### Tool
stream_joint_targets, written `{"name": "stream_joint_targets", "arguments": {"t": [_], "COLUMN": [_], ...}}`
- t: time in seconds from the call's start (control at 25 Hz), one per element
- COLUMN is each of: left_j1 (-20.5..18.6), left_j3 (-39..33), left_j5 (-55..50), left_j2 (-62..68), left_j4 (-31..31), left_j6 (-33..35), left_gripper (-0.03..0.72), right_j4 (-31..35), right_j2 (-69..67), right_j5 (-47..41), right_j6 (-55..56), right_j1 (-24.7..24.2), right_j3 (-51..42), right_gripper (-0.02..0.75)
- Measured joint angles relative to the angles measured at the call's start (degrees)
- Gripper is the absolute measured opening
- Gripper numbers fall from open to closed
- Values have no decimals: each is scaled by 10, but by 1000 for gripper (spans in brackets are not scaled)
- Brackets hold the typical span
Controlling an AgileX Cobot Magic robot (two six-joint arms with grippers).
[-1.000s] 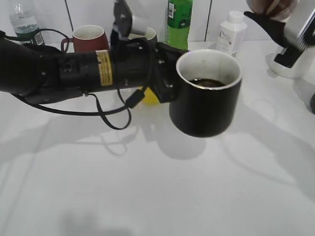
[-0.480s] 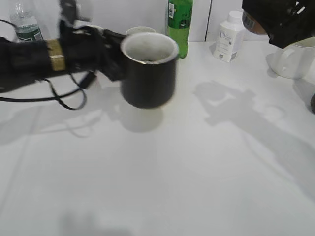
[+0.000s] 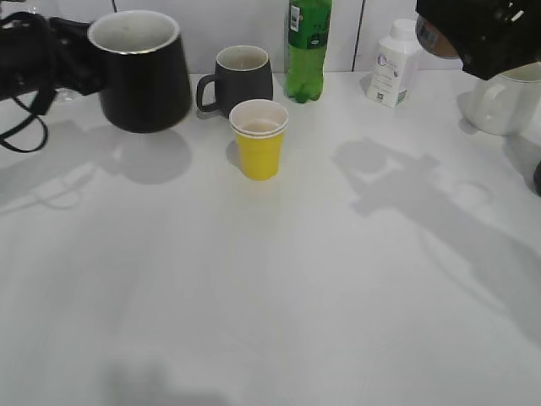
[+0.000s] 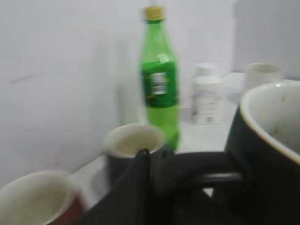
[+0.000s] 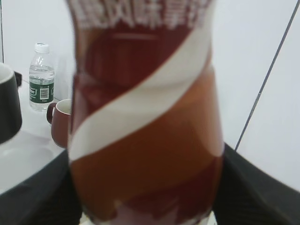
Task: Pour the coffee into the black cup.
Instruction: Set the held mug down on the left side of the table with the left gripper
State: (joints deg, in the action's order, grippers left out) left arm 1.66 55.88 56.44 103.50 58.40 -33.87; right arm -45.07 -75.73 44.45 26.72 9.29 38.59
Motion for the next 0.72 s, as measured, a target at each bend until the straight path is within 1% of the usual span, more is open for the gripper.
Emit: {"name": "stream_joint_targets", "arguments": {"t": [0.16,0.32,0.44,0.56,0.72], "left_j1": [-48,-82,-95,-101,-102], "left_j3": [0,0,0,0,0], "left_j5": [1,3,5,6,6], "left_j2": [0,7,22,43,69], "left_j4": [-1,-15,-36,-64,-103], "left_j6": [26,44,69,94,133], "left_gripper": [42,42,42,42,42], "right_j4": [7,32,61,89,101], "right_j2": [0,0,0,0,0], "right_j5": [0,0,1,1,1], "right_j6": [0,0,0,0,1], "right_j1": [0,0,0,0,0], "right_j3": [0,0,0,0,0], "right_gripper": [539,539,539,539,539]}}
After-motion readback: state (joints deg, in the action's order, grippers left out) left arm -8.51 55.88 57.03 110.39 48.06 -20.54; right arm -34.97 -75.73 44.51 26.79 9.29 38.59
